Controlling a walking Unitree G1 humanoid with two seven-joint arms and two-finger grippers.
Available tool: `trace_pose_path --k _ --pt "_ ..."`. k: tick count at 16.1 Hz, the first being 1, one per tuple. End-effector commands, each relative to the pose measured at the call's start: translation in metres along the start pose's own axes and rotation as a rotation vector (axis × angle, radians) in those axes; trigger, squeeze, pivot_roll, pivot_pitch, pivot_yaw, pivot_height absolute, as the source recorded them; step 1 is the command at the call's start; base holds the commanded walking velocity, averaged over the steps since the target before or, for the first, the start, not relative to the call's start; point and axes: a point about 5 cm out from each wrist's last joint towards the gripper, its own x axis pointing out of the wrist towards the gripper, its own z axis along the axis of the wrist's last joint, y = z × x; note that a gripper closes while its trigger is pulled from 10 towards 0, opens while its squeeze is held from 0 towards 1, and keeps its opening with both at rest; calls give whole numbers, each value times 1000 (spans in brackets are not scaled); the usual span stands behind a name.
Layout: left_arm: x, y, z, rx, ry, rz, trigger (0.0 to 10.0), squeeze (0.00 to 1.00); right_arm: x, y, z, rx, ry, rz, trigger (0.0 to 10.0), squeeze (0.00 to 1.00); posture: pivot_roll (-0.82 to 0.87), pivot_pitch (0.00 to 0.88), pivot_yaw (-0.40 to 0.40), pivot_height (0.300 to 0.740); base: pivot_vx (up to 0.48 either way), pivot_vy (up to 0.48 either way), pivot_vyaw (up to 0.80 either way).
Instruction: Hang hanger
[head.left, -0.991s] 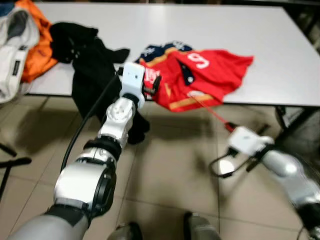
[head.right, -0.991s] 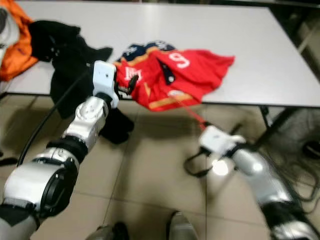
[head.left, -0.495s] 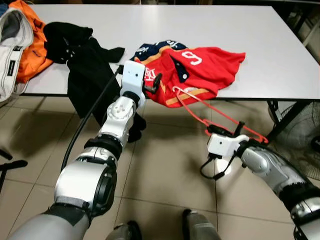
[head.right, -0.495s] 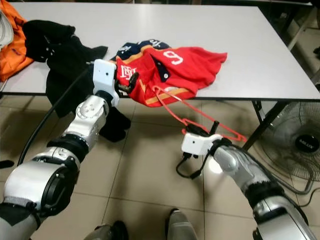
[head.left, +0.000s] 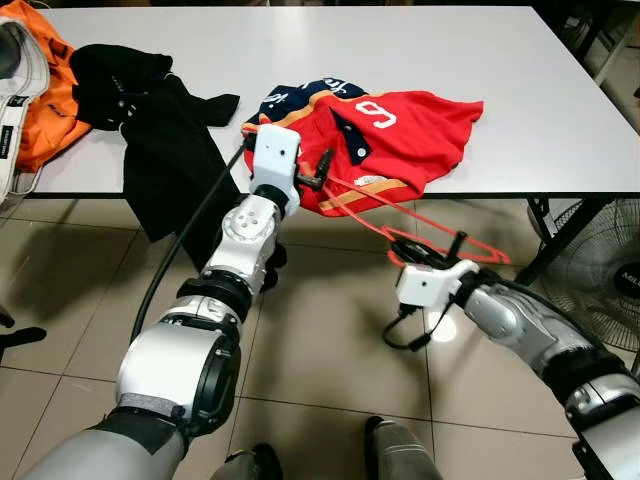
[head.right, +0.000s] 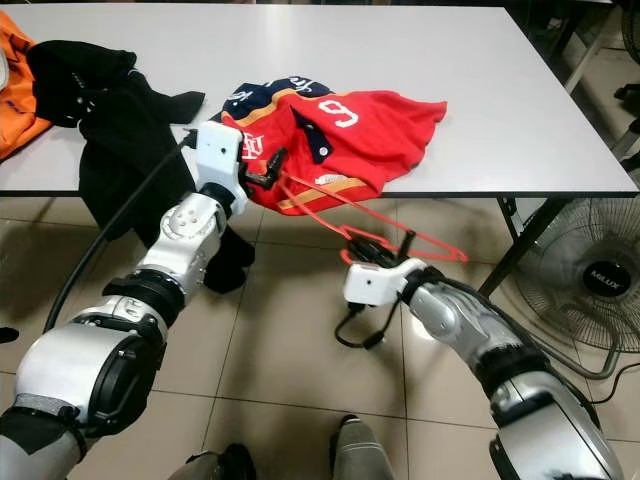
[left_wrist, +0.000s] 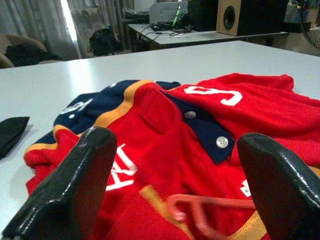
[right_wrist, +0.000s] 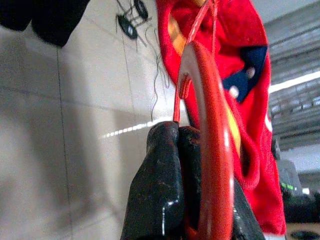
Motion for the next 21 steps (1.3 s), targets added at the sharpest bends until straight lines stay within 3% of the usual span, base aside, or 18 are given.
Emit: trace_pose_path --k 1,8,10,11,13,15,18,20,21 --pt "1 0 2 -1 -3 -8 10000 0 3 4 4 -13 -26 35 0 0 -342 121 72 740 0 0 0" --pt "0 0 0 -8 3 -8 10000 0 14 -6 5 -37 -27 47 0 0 -333 112 68 740 0 0 0" --pt "0 -1 1 2 0 -21 10000 0 15 -19 11 -34 -78 -32 0 0 -333 118 65 740 0 0 0" --pt "0 -4 0 25 6 -45 10000 0 11 -36 16 -19 -125 -127 0 0 -337 119 65 740 0 0 0" --pt "-1 -7 -6 24 39 -61 10000 0 -4 -50 15 15 -145 -251 0 0 -346 121 65 740 0 0 0" --pt "-2 -5 -9 2 62 -49 10000 0 -23 -49 7 70 -103 -346 0 0 -353 123 64 740 0 0 0" --pt "0 -1 -8 -38 79 -29 10000 0 -54 -31 -8 123 16 -424 0 0 -359 124 65 740 0 0 0" --pt "2 5 -4 -94 72 7 10000 0 -69 -22 -13 135 102 -474 0 0 -369 127 70 740 0 0 0" --pt "3 12 1 -159 54 54 10000 0 -76 -16 -15 148 149 -503 0 0 -378 128 75 740 0 0 0"
